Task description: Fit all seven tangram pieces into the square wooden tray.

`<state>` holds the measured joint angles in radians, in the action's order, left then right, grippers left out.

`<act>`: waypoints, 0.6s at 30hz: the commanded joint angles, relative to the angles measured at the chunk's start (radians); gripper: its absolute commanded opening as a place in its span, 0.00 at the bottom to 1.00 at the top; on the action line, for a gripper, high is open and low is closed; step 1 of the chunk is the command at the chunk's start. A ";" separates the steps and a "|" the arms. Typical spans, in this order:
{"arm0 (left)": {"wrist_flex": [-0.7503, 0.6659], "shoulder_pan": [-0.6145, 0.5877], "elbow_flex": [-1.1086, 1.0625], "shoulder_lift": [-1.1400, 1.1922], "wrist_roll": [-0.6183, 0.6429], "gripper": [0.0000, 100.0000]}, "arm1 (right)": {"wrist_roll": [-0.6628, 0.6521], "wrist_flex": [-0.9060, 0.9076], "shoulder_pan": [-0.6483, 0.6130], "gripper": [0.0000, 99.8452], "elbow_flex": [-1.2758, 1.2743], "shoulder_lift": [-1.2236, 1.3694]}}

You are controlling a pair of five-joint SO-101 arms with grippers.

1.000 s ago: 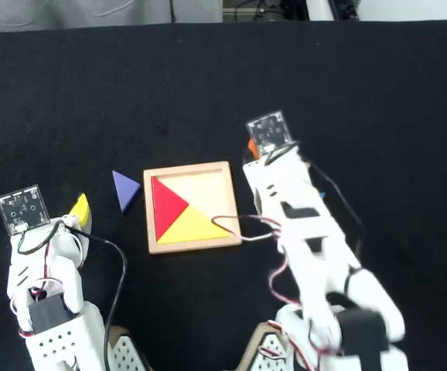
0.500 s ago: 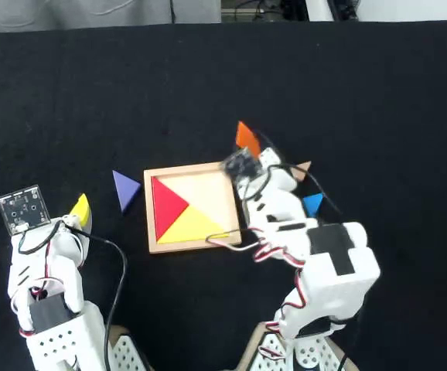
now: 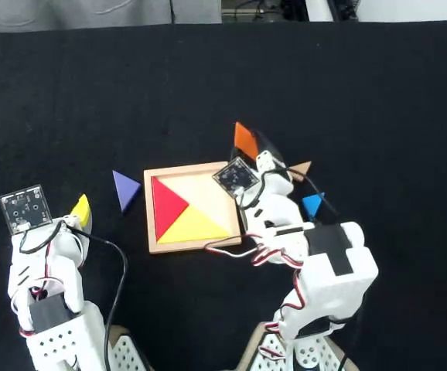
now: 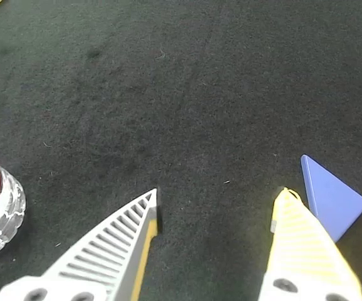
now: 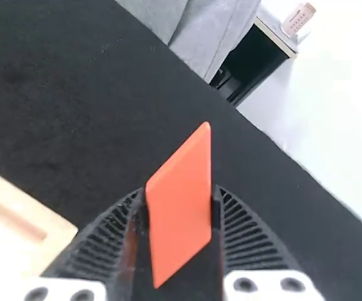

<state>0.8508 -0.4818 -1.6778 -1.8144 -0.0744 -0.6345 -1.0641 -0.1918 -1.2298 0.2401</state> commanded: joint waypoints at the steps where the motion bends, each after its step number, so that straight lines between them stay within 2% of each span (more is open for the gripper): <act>1: -0.014 0.013 -0.005 -0.009 -0.008 0.29 | 0.068 -0.041 -0.002 0.13 -0.038 -0.028; 7: -0.015 0.013 -0.005 -0.009 -0.008 0.29 | 0.153 -0.222 -0.002 0.17 -0.249 -0.165; 11: -0.015 0.013 -0.005 -0.009 -0.008 0.29 | 0.166 -0.226 0.020 0.19 -0.394 -0.312; 14: -0.017 0.013 -0.005 -0.009 -0.008 0.29 | 0.167 -0.115 0.084 0.23 -0.446 -0.421; 18: -0.017 0.015 -0.005 -0.009 -0.008 0.29 | 0.167 0.152 0.110 0.28 -0.441 -0.561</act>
<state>0.8508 -0.4818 -1.6778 -1.8144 -0.0744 -0.4795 -1.0733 -0.0997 -1.6686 -0.2079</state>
